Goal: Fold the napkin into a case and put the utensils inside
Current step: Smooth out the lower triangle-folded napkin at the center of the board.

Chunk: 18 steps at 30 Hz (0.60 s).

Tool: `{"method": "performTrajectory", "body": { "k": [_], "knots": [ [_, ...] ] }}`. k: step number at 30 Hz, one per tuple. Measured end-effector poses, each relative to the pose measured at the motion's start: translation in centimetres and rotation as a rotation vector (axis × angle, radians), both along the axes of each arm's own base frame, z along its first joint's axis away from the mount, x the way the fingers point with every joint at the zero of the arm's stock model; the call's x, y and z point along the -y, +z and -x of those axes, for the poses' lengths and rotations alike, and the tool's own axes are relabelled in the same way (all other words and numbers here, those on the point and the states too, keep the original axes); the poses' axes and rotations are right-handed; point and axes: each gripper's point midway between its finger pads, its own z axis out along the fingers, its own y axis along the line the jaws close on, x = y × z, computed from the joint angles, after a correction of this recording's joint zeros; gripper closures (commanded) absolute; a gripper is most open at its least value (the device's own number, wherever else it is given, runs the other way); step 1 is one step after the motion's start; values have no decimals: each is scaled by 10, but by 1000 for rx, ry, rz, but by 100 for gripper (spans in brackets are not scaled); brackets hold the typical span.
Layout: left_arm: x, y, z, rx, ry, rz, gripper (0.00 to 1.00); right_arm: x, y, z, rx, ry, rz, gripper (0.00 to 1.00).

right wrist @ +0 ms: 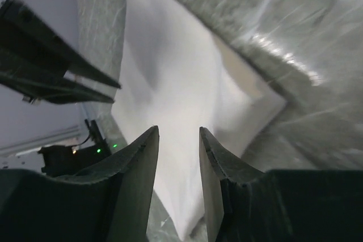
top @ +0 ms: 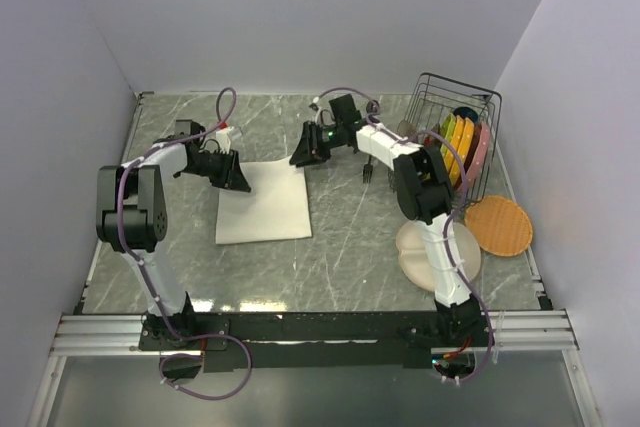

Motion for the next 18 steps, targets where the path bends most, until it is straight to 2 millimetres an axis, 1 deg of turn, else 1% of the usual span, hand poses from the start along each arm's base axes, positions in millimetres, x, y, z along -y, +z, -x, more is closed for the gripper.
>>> {"method": "performTrajectory", "body": {
  "k": [2,4,8,9,11,14,18],
  "knots": [
    [0,-6,-1,-33,19,9,72,-14,-3,14,-38,22,-21,57],
    [1,-8,-1,-55,36,20,72,-26,1,22,-57,33,-44,58],
    [2,-6,-6,-81,71,47,74,-53,17,28,-54,45,-113,58],
    [2,-6,-7,-93,80,56,75,-59,20,26,-53,44,-132,58],
    [0,-10,-10,-119,101,69,76,-64,18,19,-46,34,-153,58],
    [-7,-23,-12,-172,140,77,77,-61,-1,13,-88,5,-152,58],
    [-19,-42,-10,-240,179,77,81,-49,-43,5,-158,-36,-115,59]
  ]
}}
